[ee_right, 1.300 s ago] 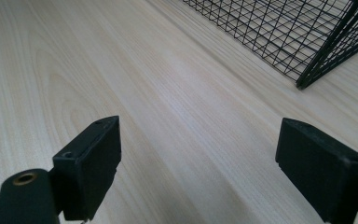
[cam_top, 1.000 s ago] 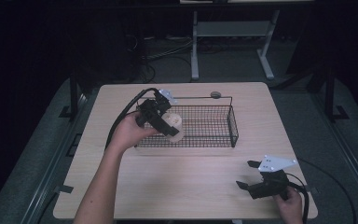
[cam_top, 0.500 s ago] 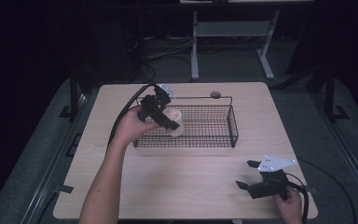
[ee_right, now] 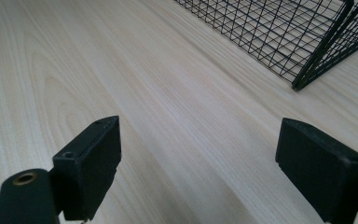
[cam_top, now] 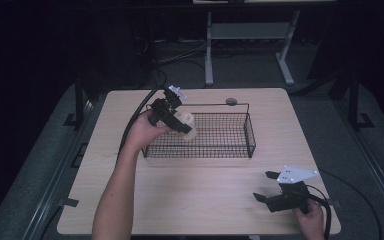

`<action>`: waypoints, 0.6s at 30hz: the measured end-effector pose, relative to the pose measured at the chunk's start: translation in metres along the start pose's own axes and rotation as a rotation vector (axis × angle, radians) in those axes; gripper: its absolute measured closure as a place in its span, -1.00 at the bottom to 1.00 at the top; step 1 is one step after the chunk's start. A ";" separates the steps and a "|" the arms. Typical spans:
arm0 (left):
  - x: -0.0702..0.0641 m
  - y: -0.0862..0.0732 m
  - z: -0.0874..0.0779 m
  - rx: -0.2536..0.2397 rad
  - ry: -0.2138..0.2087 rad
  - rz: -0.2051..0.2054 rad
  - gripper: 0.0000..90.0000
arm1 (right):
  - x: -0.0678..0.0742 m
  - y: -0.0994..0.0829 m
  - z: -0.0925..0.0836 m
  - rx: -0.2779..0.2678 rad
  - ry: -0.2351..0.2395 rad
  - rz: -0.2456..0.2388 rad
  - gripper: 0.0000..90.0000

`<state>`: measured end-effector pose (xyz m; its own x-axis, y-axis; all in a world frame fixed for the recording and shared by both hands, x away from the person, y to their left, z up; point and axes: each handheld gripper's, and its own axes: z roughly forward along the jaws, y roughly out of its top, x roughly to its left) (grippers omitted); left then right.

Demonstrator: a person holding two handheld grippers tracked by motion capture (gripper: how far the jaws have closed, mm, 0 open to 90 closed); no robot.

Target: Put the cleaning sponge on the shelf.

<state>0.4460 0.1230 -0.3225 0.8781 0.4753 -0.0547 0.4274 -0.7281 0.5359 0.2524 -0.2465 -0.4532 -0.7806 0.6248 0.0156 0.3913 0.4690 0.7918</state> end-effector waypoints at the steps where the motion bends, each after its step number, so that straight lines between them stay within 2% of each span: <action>1: 0.001 0.000 0.001 -0.007 0.008 -0.005 -0.40 | 0.000 0.000 0.000 0.000 0.000 0.000 -0.70; 18: 0.013 0.001 0.014 -0.007 0.024 -0.036 -0.40 | 0.000 0.002 0.000 0.000 -0.011 -0.001 -0.70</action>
<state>0.4610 0.1222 -0.3346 0.8568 0.5128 -0.0539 0.4571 -0.7071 0.5395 0.2531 -0.2458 -0.4519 -0.7757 0.6310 0.0086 0.3905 0.4693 0.7920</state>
